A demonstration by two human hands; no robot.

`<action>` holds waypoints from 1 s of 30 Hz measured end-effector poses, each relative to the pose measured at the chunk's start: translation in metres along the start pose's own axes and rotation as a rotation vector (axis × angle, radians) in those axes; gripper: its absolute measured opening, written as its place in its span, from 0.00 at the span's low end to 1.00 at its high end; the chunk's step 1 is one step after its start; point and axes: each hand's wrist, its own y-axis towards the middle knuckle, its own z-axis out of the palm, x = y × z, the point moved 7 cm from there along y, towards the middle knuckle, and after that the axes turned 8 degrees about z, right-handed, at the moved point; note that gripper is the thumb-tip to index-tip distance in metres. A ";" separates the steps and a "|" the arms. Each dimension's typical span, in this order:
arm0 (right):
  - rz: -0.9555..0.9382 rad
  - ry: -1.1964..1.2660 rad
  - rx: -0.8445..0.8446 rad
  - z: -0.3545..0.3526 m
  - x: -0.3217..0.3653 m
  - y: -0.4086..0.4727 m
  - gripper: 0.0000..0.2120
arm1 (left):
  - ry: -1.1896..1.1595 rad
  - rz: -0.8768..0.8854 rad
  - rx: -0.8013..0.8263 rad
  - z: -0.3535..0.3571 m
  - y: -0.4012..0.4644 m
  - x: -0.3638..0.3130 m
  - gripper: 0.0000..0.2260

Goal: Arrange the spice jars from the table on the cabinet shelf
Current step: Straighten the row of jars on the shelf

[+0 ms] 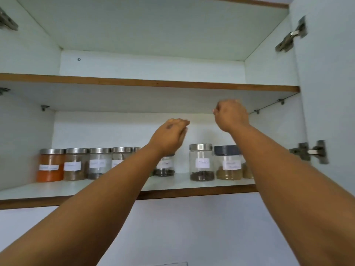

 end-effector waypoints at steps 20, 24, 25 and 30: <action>-0.099 -0.298 0.613 0.101 -0.028 -0.041 0.16 | -0.111 -0.219 0.277 0.091 0.031 0.002 0.10; -0.108 -0.342 0.636 0.124 -0.017 -0.032 0.16 | -0.133 -0.256 0.255 0.104 0.030 0.022 0.09; -0.102 -0.342 0.648 0.130 -0.016 -0.032 0.16 | -0.132 -0.263 0.252 0.108 0.029 0.025 0.09; -0.094 -0.229 0.601 0.152 -0.016 -0.021 0.16 | -0.025 -0.243 0.307 0.121 0.037 0.032 0.11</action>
